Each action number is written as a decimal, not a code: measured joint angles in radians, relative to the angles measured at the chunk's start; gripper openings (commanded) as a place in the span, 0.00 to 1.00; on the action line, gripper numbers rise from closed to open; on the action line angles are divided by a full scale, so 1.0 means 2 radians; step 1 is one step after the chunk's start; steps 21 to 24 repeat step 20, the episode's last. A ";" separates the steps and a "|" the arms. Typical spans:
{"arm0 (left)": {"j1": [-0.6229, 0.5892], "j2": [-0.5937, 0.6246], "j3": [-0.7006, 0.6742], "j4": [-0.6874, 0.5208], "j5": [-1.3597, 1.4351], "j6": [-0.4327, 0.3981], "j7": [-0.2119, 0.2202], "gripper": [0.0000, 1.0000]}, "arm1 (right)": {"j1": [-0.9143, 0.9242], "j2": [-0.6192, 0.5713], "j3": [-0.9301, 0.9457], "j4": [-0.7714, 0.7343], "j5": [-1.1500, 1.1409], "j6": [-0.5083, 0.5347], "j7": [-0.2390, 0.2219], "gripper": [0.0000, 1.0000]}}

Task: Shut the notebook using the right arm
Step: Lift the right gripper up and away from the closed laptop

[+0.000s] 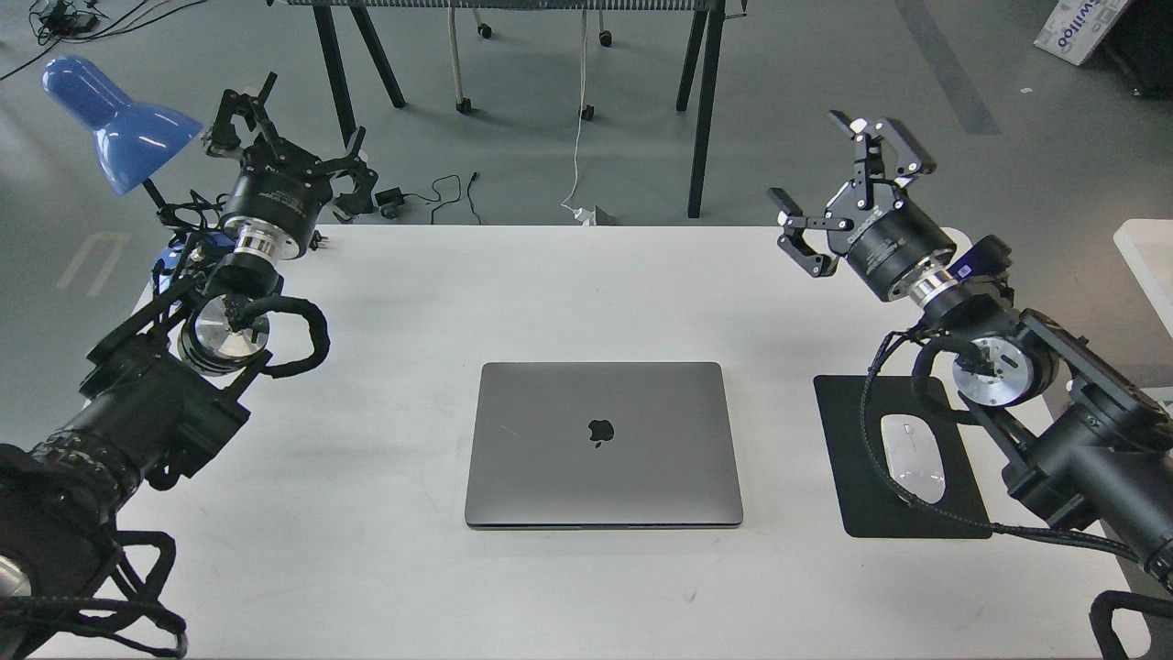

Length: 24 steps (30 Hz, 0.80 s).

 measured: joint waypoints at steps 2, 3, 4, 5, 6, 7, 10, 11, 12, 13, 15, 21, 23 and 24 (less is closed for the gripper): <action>0.000 0.000 0.000 0.000 0.000 0.000 0.000 1.00 | 0.003 0.000 0.032 -0.017 0.010 0.000 -0.009 1.00; 0.000 0.000 0.000 0.000 0.000 0.000 0.000 1.00 | 0.003 0.000 0.044 -0.028 0.020 0.000 -0.014 1.00; 0.000 0.000 0.000 0.000 0.000 0.000 0.000 1.00 | 0.005 0.000 0.056 -0.040 0.037 0.001 -0.021 1.00; 0.000 0.000 0.000 0.000 0.000 0.000 0.000 1.00 | 0.006 0.000 0.067 -0.054 0.059 0.002 -0.029 1.00; 0.000 0.000 -0.001 0.000 0.000 0.000 0.000 1.00 | 0.007 0.000 0.075 -0.068 0.083 0.003 -0.036 1.00; 0.000 0.000 -0.001 0.000 0.000 0.000 0.000 1.00 | 0.007 0.000 0.080 -0.081 0.105 0.004 -0.039 1.00; 0.000 0.000 -0.001 0.000 0.000 0.000 0.000 1.00 | 0.010 0.002 0.087 -0.120 0.161 0.006 -0.044 1.00; 0.000 0.000 -0.001 0.000 0.000 0.000 0.000 1.00 | 0.011 0.004 0.087 -0.131 0.172 0.010 -0.044 1.00; 0.000 0.000 -0.001 0.000 0.000 0.000 0.000 1.00 | 0.011 0.005 0.088 -0.141 0.179 0.015 -0.045 1.00; 0.000 0.000 -0.001 0.000 0.000 0.000 0.000 1.00 | 0.011 0.006 0.088 -0.148 0.182 0.021 -0.044 1.00; 0.000 0.000 -0.001 0.000 0.000 0.000 0.000 1.00 | 0.011 0.007 0.089 -0.159 0.186 0.036 -0.040 1.00; 0.000 0.000 -0.001 0.000 0.000 0.000 0.000 1.00 | 0.008 0.009 0.084 -0.161 0.187 0.059 -0.036 1.00; 0.000 0.000 -0.001 0.000 0.000 0.000 0.000 1.00 | 0.008 0.009 0.084 -0.161 0.187 0.059 -0.036 1.00; 0.000 0.000 -0.001 0.000 0.000 0.000 0.000 1.00 | 0.008 0.009 0.084 -0.161 0.187 0.059 -0.036 1.00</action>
